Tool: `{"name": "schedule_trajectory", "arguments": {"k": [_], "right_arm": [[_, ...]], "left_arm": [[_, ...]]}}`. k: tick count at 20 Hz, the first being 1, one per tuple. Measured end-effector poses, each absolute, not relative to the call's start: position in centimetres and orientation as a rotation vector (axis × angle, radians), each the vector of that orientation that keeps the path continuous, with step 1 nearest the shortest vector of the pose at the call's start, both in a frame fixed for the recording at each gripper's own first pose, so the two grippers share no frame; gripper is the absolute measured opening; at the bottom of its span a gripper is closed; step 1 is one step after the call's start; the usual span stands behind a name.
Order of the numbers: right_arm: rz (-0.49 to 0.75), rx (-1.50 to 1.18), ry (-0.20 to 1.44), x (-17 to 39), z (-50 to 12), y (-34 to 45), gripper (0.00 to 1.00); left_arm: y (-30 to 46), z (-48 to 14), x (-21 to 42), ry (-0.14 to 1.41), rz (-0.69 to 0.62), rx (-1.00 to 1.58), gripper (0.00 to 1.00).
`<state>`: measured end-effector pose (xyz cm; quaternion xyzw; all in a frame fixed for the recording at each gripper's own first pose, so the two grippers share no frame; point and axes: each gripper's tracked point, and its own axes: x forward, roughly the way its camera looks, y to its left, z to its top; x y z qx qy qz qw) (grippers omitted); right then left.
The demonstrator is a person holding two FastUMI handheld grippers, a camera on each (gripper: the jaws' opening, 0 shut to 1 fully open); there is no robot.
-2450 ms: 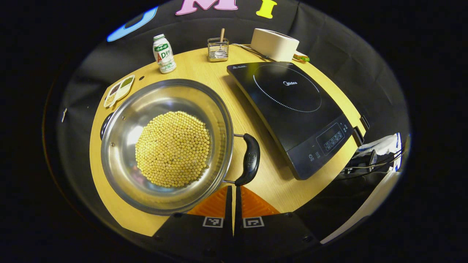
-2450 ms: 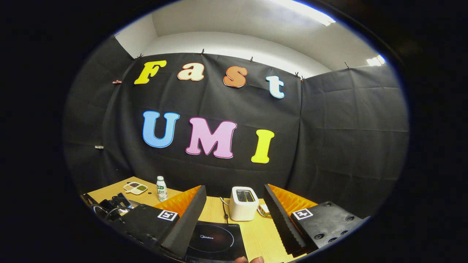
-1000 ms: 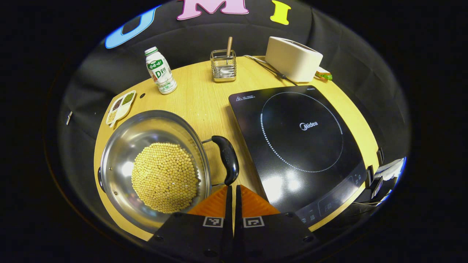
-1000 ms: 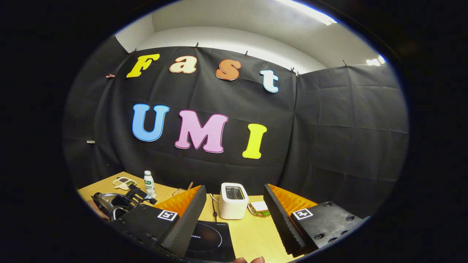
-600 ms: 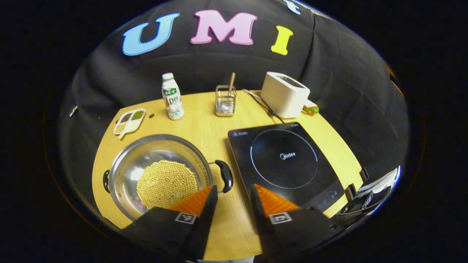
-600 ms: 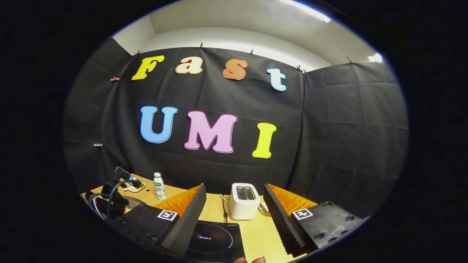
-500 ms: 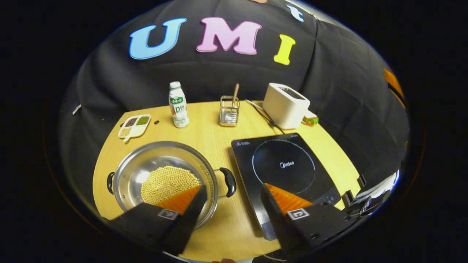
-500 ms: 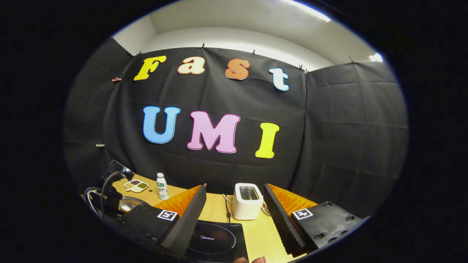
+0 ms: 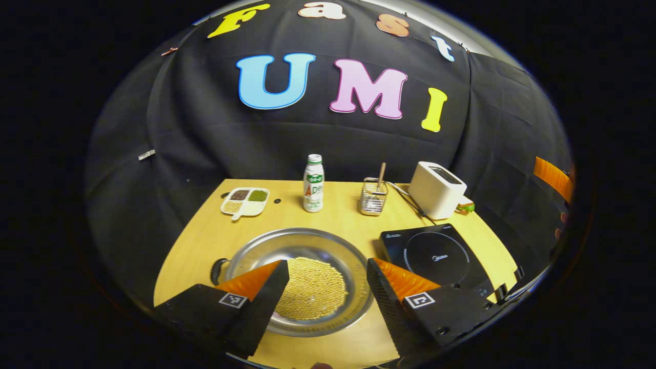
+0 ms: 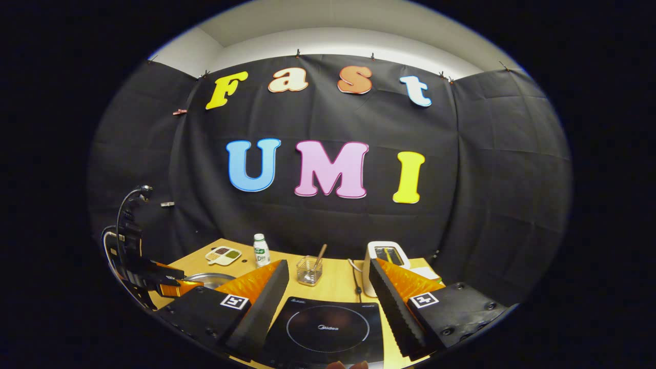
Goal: First push the handle of the pot to place it horizontally, then grasp the pot with both hands and set it on the induction cooktop.
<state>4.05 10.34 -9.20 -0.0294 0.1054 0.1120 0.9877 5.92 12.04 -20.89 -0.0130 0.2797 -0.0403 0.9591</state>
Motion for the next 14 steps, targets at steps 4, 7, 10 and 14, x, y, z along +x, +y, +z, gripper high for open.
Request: {"name": "schedule_trajectory", "arguments": {"k": [4, 7, 10, 14], "right_arm": [[0.31, -0.042, 0.3, 3.8, -12.7, 14.2, 0.98], [0.351, -0.009, 0.38, 3.4, -15.5, 16.7, 0.98], [0.385, 0.035, 0.484, 3.4, -19.0, 19.2, 0.98], [0.38, 0.102, 0.622, 4.4, -23.6, 21.5, 0.99]], "left_arm": [[17.0, -21.7, 4.9, 0.581, -0.041, -0.016, 0.95], [20.7, -23.1, 4.6, 0.621, -0.015, -0.007, 0.95], [24.0, -24.7, 4.9, 0.654, 0.018, -0.021, 0.95], [26.9, -27.4, 5.8, 0.725, 0.025, -0.042, 0.96]]}}
